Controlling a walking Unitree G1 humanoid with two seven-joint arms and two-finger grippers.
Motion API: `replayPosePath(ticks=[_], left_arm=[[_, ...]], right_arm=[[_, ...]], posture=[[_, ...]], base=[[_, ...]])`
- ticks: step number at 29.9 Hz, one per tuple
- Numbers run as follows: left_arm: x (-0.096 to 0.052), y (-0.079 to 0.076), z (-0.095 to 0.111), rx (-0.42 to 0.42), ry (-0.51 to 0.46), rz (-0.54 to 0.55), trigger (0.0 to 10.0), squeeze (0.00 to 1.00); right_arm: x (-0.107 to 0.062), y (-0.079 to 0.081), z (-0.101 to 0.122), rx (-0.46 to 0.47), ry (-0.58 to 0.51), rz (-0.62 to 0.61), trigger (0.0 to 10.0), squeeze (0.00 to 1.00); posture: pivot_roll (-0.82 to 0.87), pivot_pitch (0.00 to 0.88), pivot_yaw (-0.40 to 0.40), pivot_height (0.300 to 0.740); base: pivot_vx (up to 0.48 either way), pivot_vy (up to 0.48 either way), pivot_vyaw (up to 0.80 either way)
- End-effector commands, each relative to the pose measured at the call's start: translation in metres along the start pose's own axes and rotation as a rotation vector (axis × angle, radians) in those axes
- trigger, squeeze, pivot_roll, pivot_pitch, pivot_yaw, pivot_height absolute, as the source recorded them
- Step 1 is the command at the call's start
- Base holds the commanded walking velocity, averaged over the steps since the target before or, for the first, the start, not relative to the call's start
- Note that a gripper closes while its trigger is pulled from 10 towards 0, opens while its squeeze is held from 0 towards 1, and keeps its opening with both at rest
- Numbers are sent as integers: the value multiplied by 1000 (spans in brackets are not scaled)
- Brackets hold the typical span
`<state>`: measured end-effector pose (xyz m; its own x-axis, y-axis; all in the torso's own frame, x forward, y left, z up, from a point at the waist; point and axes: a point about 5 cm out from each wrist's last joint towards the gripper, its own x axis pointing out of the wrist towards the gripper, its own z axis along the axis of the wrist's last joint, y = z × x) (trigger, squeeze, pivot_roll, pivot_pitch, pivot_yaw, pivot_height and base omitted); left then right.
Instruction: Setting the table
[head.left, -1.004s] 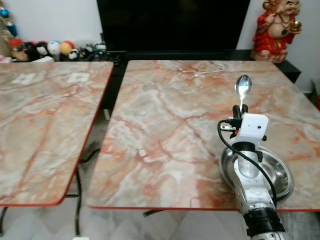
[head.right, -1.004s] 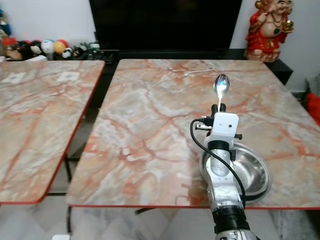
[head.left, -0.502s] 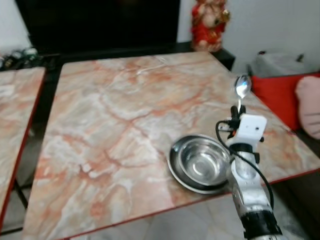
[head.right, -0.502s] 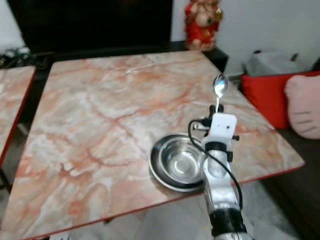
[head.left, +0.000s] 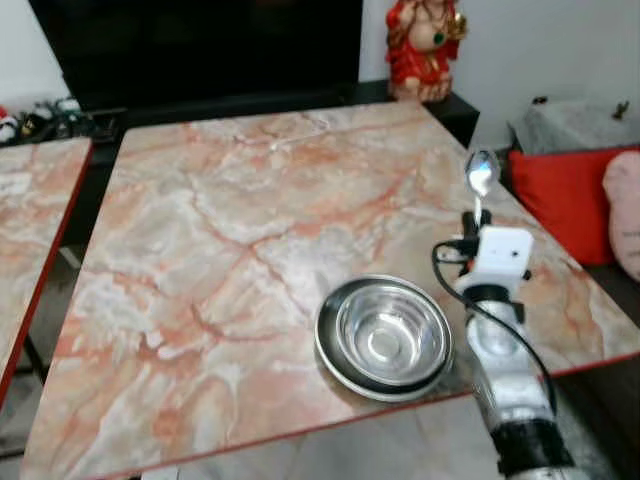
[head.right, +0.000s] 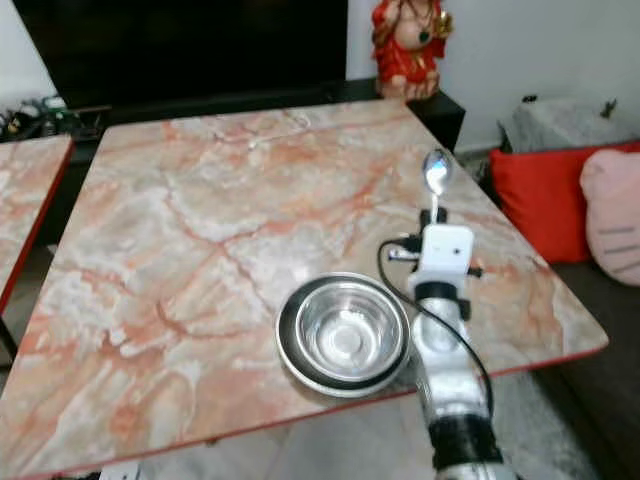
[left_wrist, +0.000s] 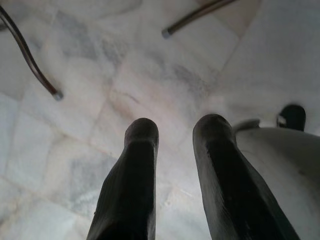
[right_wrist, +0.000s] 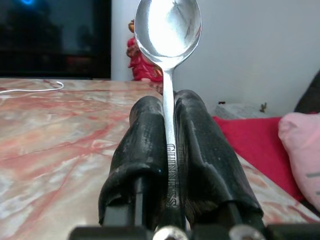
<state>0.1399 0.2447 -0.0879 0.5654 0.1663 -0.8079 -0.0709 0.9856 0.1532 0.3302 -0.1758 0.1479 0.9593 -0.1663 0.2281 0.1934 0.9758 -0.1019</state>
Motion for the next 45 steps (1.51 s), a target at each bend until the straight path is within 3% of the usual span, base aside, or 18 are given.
replayPosePath(ticks=[1, 7, 11, 14, 19, 24, 35, 45], left_arm=[[-1, 3, -4, 3, 15, 6, 10000, 0], [-2, 4, -5, 5, 16, 6, 10000, 0], [-1, 4, -4, 10, 15, 4, 10000, 0], [-1, 3, -4, 17, 16, -2, 10000, 0], [-1, 3, -2, 17, 13, -2, 10000, 0], [0, 4, 0, 27, 10, -3, 10000, 0], [0, 6, 3, 33, 3, -3, 10000, 0], [1, 6, 5, 38, -3, -5, 10000, 0]], right_arm=[[2, -7, 3, -12, 8, -3, 10000, 0], [-2, -38, -9, -142, 172, 73, 10000, 0], [-10, -62, -10, -192, 221, 110, 10000, 0], [-15, -80, -17, -183, 314, 100, 10000, 0], [-25, -91, -24, -175, 427, 94, 10000, 0], [-42, -88, -35, -41, 492, 92, 10000, 0], [-63, -84, -53, -19, 593, 97, 10000, 0], [-64, -83, -59, -13, 613, 70, 10000, 0]], posture=[[-39, 23, 8, 740], [-46, 27, 10, 740], [-62, 30, 15, 740], [-67, 31, 17, 740], [-64, 32, 17, 740], [-83, 37, 24, 740], [-84, 36, 31, 740], [-84, 30, 39, 740]], base=[[0, 0, 0], [0, 0, 0], [0, 0, 0], [0, 0, 0], [0, 0, 0], [0, 0, 0], [0, 0, 0], [0, 0, 0]])
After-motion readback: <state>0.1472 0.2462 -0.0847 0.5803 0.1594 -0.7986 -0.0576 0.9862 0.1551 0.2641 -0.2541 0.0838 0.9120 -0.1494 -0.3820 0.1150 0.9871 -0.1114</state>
